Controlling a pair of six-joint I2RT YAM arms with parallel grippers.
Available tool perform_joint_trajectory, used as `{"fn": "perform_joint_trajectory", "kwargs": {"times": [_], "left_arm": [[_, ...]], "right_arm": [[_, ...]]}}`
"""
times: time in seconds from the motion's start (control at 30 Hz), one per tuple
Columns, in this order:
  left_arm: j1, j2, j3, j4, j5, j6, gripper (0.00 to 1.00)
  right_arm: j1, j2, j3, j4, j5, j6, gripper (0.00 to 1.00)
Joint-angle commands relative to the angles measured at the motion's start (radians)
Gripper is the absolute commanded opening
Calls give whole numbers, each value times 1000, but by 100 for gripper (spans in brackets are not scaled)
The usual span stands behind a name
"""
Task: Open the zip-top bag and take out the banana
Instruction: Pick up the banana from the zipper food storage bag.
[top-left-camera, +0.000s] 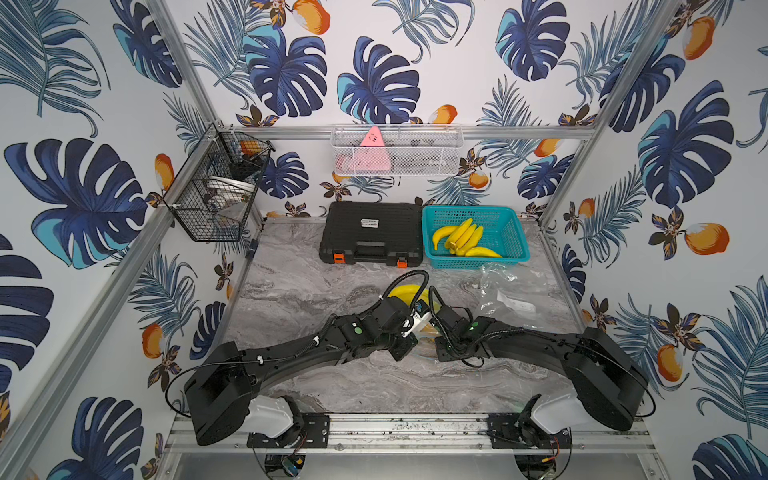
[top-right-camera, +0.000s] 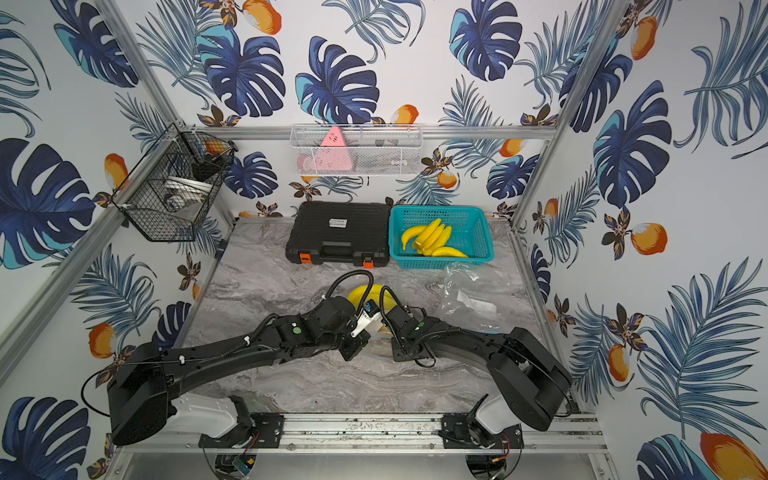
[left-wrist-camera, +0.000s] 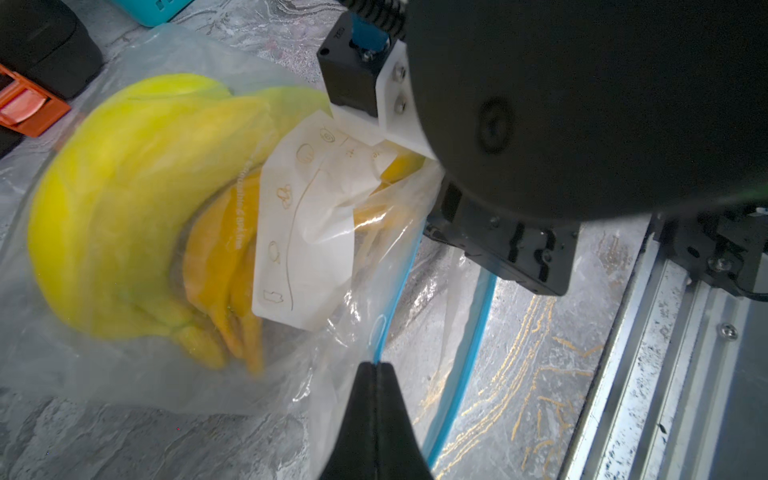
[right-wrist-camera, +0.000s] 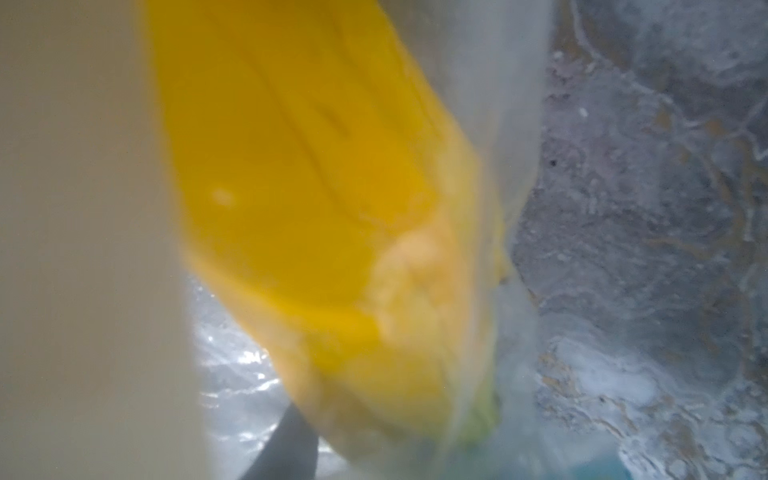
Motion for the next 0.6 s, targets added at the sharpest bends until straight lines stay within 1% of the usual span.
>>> {"fn": "perform_joint_trajectory", "kwargs": {"times": [0.0, 0.13, 0.33, 0.43, 0.57], "left_arm": [[-6, -1, -8, 51, -10, -5, 0], [-17, 4, -37, 87, -23, -32, 0], [-29, 13, -80, 185, -30, -79, 0], [-28, 23, -69, 185, -70, -86, 0], [-28, 49, -37, 188, -108, -101, 0]], "right_arm": [[4, -39, 20, -57, 5, 21, 24], [-2, -132, 58, -107, -21, 39, 21], [-2, -139, 123, -212, -156, 34, 17], [-2, -164, 125, -271, -178, 31, 15], [0, -198, 113, -331, -268, 35, 17]]}}
